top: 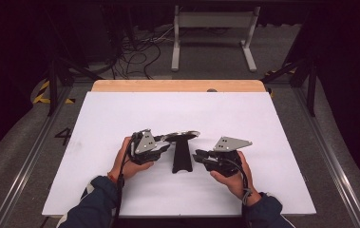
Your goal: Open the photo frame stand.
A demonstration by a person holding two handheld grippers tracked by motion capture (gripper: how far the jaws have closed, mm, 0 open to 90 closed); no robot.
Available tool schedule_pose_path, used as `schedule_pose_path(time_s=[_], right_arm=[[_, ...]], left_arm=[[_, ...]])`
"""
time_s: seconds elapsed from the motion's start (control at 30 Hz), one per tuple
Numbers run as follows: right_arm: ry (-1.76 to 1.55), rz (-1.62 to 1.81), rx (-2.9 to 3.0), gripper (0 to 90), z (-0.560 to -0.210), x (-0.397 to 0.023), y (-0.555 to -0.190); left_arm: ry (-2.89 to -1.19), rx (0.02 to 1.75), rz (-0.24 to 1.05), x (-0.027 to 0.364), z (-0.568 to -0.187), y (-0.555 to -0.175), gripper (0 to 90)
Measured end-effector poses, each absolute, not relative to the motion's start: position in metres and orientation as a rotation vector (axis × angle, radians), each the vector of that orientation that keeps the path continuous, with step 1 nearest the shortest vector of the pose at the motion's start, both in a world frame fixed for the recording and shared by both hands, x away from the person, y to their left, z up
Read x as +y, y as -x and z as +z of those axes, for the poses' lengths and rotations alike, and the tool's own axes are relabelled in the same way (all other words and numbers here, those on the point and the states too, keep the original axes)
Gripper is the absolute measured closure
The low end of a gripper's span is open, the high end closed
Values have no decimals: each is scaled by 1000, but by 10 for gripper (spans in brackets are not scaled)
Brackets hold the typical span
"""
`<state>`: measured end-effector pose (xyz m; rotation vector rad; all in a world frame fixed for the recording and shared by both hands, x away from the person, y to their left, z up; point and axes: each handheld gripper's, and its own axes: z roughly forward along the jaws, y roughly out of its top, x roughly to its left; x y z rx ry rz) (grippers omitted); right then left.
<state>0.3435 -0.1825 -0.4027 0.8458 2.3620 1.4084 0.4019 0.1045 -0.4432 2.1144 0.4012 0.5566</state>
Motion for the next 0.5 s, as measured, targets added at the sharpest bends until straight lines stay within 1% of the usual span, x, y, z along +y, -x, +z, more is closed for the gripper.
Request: schedule_pose_path(time_s=[0.07, 0.13, 0.23, 0.5], right_arm=[[-839, 1424, 2352, 817, -402, -181, -342], [-843, 1431, 2346, 854, -402, -179, -340], [-837, 1433, 2341, 881, -402, -175, -337], [-782, 1416, 2329, 900, -404, -159, -330]], left_arm=[[-2120, 419, 556, 104, -445, -403, 566], [-2120, 437, 549, 105, -446, -404, 553], [-2121, 445, 531, 105, -447, -405, 558], [-2110, 443, 526, 104, -446, -404, 602]])
